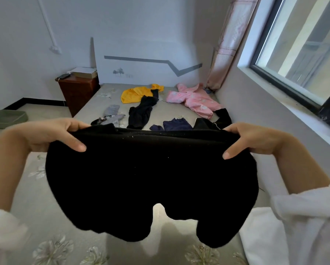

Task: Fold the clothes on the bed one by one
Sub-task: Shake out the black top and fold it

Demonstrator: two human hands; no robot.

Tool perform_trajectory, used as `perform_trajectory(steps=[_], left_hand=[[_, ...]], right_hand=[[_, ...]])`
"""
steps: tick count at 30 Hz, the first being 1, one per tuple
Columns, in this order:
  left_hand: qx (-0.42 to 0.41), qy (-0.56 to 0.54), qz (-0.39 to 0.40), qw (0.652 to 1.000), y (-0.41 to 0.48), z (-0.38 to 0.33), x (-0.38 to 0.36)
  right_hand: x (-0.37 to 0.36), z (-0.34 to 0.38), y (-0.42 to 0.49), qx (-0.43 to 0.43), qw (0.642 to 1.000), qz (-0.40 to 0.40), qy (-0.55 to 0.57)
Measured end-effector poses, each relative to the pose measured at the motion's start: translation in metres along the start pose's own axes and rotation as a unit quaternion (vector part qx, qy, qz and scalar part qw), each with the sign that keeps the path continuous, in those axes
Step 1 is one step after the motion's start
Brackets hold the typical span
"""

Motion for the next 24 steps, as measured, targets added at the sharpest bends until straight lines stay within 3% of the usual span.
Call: perform_trajectory(steps=[2,4,6,9,11,12,13,15,17,18,20,21,24], left_hand=[[0.019,0.069,-0.047,0.996,0.003,-0.009,0.007],[0.004,0.180,-0.151,0.972,0.017,-0.015,0.002],[-0.001,0.289,-0.256,0.923,0.041,-0.015,-0.009],[-0.001,0.415,-0.345,0.842,0.074,-0.006,-0.027],[0.004,0.495,-0.402,0.770,0.090,0.001,-0.029],[0.013,0.509,-0.425,0.749,0.096,0.003,-0.029],[0.032,0.498,-0.434,0.750,0.103,0.005,-0.028],[0.058,0.347,-0.433,0.830,0.113,0.001,-0.025],[0.078,0.025,-0.386,0.919,0.120,-0.009,-0.030],[0.058,-0.098,-0.363,0.925,0.123,-0.016,-0.032],[-0.028,-0.208,-0.384,0.899,0.134,-0.023,-0.033],[-0.085,-0.198,-0.428,0.878,0.139,-0.024,-0.034],[-0.216,-0.032,-0.536,0.815,0.139,-0.013,-0.044]], right_hand=[[0.007,0.006,0.004,0.009,0.995,-0.055,-0.081],[0.010,-0.005,0.026,0.000,0.961,-0.157,-0.229],[0.006,-0.025,0.051,-0.039,0.892,-0.260,-0.367],[-0.003,-0.056,0.071,-0.101,0.807,-0.334,-0.477],[-0.001,-0.068,0.075,-0.121,0.787,-0.370,-0.478],[0.001,-0.071,0.077,-0.139,0.802,-0.393,-0.429],[0.004,-0.071,0.080,-0.162,0.830,-0.417,-0.333],[0.008,-0.066,0.086,-0.229,0.871,-0.434,-0.036],[0.014,-0.058,0.091,-0.230,0.851,-0.430,0.195],[0.018,-0.054,0.094,-0.196,0.834,-0.451,0.251],[0.026,-0.048,0.096,-0.089,0.797,-0.550,0.233],[0.028,-0.046,0.093,-0.035,0.781,-0.601,0.166],[0.027,-0.051,0.077,0.054,0.755,-0.653,0.005]])
Point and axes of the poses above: each hand's wrist, its own y-axis towards the middle knuckle, its own x-axis out of the back of the hand, z = x × y, the point moved 1 cm from there along y, towards the middle knuckle, and after that the axes turned 13 degrees about -z, right-handed, at the moved point
